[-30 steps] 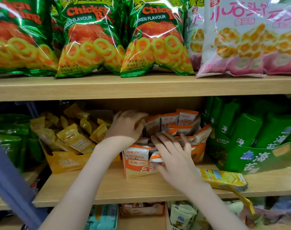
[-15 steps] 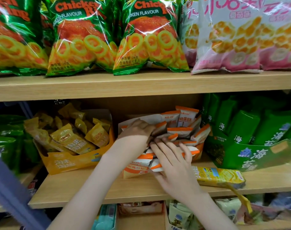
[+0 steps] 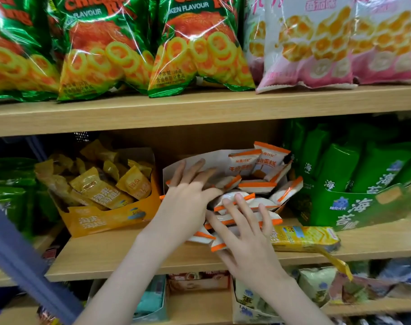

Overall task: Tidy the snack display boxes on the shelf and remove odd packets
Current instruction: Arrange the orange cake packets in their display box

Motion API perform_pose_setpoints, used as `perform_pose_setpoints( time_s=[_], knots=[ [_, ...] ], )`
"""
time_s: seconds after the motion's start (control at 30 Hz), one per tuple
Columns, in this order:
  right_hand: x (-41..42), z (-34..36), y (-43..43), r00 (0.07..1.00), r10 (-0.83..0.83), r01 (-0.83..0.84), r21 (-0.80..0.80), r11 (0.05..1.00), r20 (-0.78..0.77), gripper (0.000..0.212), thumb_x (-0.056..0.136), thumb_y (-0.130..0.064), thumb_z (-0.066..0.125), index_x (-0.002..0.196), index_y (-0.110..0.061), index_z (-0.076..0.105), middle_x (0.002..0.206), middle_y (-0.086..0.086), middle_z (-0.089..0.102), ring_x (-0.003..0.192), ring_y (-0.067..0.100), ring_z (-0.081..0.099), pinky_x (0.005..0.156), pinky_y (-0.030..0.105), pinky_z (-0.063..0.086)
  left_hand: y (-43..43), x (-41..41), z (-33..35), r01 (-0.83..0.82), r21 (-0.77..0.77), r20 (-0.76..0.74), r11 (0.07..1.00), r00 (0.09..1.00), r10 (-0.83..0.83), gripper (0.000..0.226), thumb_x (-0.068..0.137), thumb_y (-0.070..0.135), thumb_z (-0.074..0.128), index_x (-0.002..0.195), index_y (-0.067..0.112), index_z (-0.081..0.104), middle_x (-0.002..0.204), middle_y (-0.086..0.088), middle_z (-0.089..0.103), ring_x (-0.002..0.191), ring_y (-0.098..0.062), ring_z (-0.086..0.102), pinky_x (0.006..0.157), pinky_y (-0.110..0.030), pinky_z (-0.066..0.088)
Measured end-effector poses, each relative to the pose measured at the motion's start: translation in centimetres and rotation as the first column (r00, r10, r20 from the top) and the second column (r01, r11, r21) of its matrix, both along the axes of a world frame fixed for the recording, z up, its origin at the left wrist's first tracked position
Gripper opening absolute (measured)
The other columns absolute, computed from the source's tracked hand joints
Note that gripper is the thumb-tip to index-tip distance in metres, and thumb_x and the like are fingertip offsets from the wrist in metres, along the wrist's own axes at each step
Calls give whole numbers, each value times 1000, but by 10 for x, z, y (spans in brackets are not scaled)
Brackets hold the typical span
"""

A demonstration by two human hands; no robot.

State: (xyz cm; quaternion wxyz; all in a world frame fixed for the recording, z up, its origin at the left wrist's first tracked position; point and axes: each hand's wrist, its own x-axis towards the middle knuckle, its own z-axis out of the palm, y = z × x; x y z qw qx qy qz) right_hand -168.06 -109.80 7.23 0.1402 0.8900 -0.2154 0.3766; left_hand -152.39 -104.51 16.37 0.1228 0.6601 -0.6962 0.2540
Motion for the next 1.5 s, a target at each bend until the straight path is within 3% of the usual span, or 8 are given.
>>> perform_pose_setpoints(
  time_s=[0.17,0.5,0.7,0.93,1.2,1.3,1.4,1.5],
  knots=[
    [0,-4,-3,1000,16,-15,-22,1000,13,79,79,-32,64,149,-29,28,145,7,35,140,29,28,114,54,11,1,-7,18,-130,97,-208,987,967,148,33,97,22,46,130,24,46,126,-4,59,125,-28,48,97,-34,40],
    [7,0,-10,999,7,-7,-26,1000,37,51,91,-29,48,142,-28,42,140,6,42,135,29,36,111,54,22,-30,-7,24,-421,181,191,889,901,389,41,98,37,42,135,21,50,139,-2,49,134,-25,35,114,-40,17],
    [10,0,-13,998,5,-2,-55,999,57,56,90,-25,50,145,-25,41,137,7,45,131,28,40,111,51,23,-1,-5,28,-149,-427,-152,892,984,92,33,86,24,43,99,1,62,76,-15,66,76,-35,67,81,-42,55],
    [17,11,-17,999,13,-13,-3,1000,36,48,91,-27,47,139,-23,48,132,8,55,125,30,45,109,49,25,42,-4,22,-106,-705,-337,701,920,-200,29,100,13,46,113,-10,58,95,-13,63,84,-8,56,80,-1,39],
    [6,19,-8,991,126,-130,166,978,36,56,93,-30,53,145,-23,37,146,7,43,140,26,27,115,46,7,109,-16,11,-289,-436,-808,852,542,-229,19,95,17,59,94,31,47,83,16,55,67,5,59,54,-14,46],
    [-6,28,21,915,296,-392,437,810,273,43,101,-37,36,140,-24,47,145,-4,46,140,10,31,115,26,15,113,-19,-19,-162,-147,-852,976,522,-42,22,91,19,65,85,33,50,73,25,58,60,1,56,54,-24,47],
    [-15,34,48,846,346,-522,764,379,406,26,100,-41,45,124,-38,54,123,-25,55,116,-13,47,98,11,36,114,-27,-48,-12,27,-823,1000,567,29,22,91,20,66,83,32,50,72,27,57,63,4,51,55,-16,37],
    [-9,18,62,900,338,-389,856,341,275,17,96,-22,57,108,-32,62,103,-20,63,90,-12,56,79,16,44,118,-28,-66,-19,64,-841,998,537,64,22,89,24,68,81,34,51,72,17,59,59,2,51,54,-14,37]
  ],
)
